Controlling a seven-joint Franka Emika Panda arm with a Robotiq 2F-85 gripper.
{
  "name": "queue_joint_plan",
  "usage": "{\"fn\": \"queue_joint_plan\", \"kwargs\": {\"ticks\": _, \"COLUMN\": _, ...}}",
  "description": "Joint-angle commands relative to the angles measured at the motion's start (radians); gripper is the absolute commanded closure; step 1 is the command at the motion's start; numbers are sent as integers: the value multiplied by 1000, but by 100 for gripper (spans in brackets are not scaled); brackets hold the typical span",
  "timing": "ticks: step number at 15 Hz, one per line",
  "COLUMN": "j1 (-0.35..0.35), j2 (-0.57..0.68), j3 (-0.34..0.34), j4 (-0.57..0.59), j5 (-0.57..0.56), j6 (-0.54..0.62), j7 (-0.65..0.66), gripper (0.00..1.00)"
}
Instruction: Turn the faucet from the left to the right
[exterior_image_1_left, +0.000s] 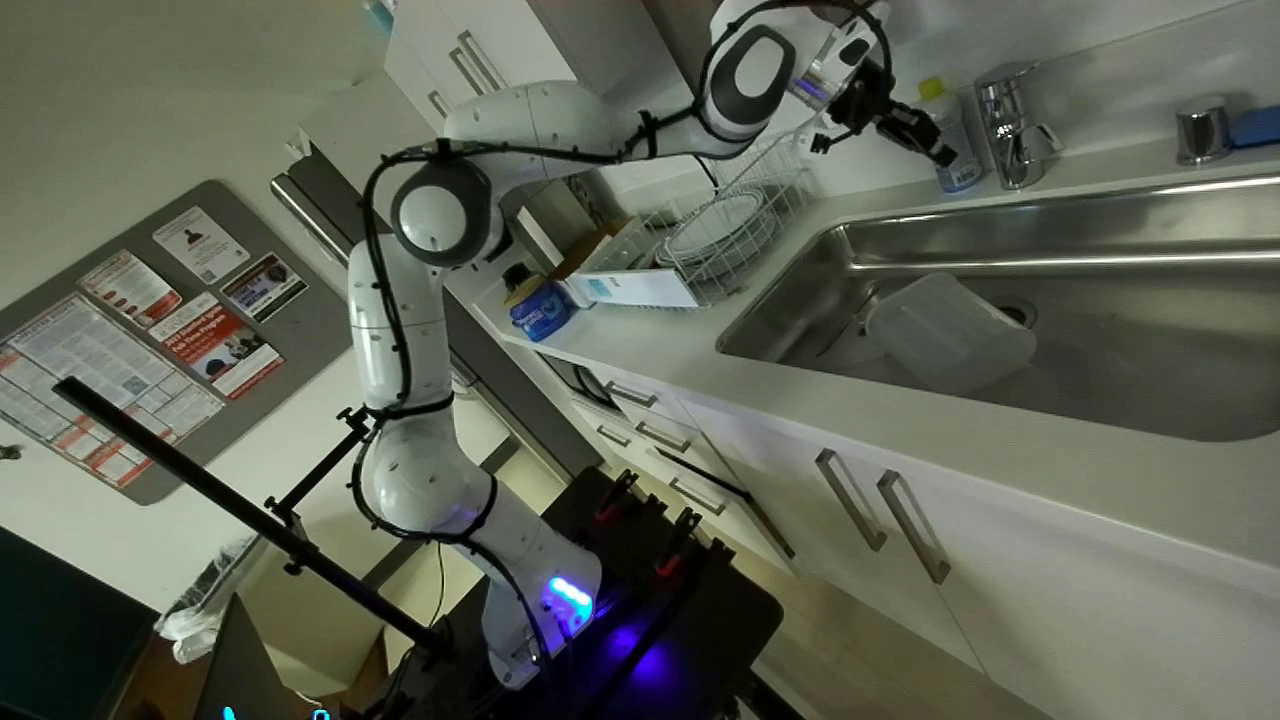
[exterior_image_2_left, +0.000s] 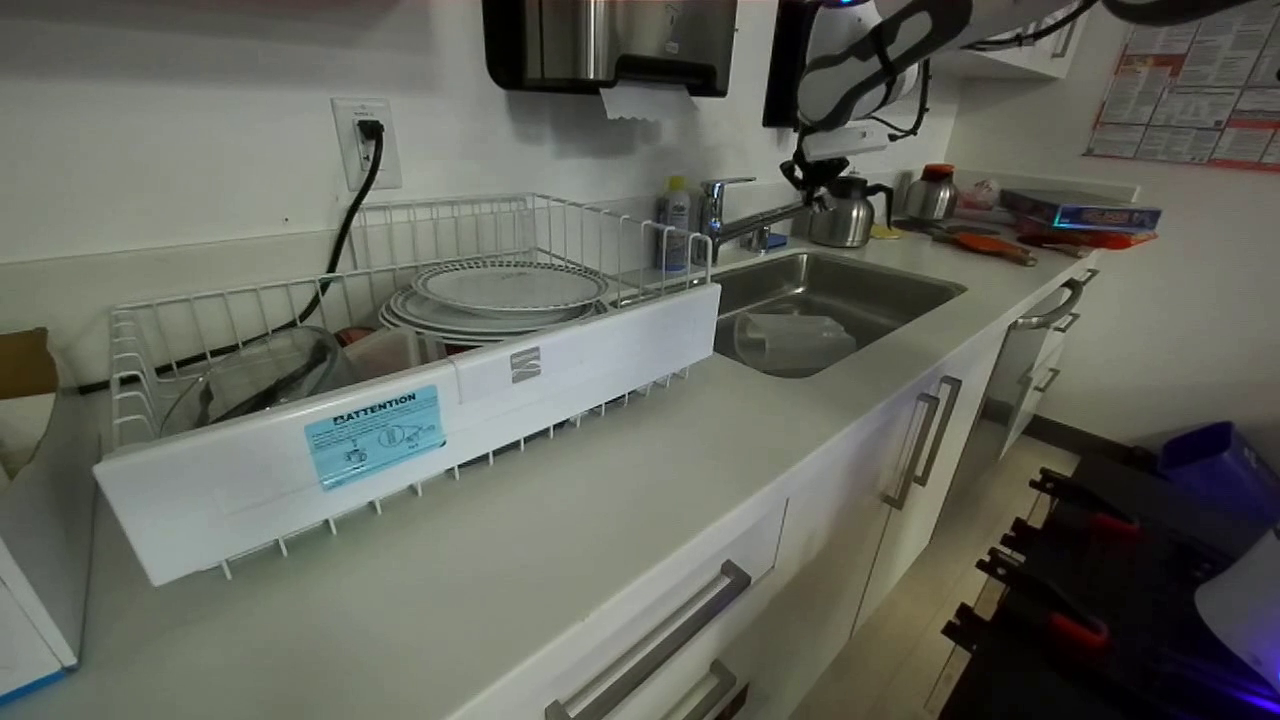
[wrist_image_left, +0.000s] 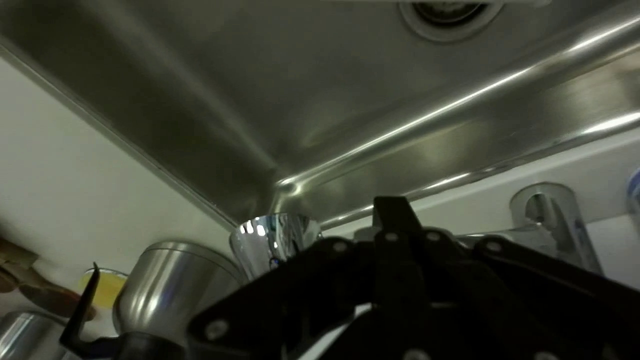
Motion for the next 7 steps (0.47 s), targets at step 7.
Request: {"fn": "queue_joint_plan", "kwargs": {"ticks": 7, "j1": -33, "j2": -350, "j3": 103, "j4": -247, "j5": 46, "j6": -203, "j7": -161, "gripper": 100}}
